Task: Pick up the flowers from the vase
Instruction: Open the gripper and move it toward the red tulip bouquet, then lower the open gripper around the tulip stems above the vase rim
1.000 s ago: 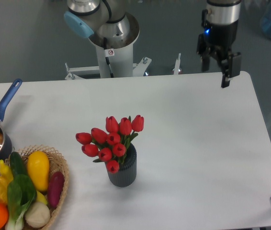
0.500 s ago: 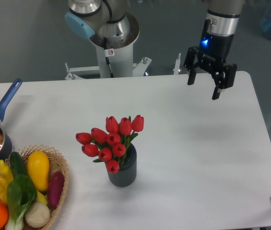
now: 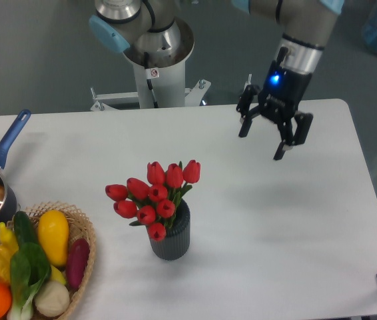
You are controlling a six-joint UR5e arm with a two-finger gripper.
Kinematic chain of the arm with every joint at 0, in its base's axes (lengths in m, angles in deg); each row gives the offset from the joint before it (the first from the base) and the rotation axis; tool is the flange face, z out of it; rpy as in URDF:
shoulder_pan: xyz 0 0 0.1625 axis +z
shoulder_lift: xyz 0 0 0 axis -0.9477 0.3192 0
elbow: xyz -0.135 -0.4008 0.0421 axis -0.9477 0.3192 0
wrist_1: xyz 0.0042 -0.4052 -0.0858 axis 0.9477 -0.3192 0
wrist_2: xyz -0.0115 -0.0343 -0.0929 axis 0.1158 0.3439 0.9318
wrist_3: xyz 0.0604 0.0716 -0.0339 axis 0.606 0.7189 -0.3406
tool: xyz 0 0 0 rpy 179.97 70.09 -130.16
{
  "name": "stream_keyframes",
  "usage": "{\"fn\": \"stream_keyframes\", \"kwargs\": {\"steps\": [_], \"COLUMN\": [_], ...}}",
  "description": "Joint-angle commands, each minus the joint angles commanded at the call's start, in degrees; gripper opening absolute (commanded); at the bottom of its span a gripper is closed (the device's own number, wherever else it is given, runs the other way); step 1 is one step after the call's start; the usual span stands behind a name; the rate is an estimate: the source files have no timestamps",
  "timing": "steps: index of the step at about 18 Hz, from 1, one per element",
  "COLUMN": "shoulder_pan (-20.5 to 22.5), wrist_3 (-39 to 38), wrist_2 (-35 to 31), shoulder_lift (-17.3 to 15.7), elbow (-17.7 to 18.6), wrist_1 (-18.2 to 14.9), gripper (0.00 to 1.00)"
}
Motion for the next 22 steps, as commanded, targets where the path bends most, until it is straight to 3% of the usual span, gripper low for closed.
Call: {"fn": "stream_keyframes", "kwargs": {"steps": [5, 10, 12, 18, 22], "shoulder_pan": [-0.35, -1.67, -1.50, -2.98, -3.52], "wrist_3": [-0.26, -0.70, -8.38, -10.46, -9.85], "wrist_2": [5.80, 12.47, 19.67, 25.92, 25.41], "shoulder_lift": [0.61, 4.38, 5.54, 7.03, 7.21], "elbow": [2.20, 3.43, 3.43, 3.60, 3.60], "wrist_1": [0.00, -0.09, -0.53, -0.44, -0.09], "gripper": [1.00, 1.00, 1.00, 1.00, 1.00]}}
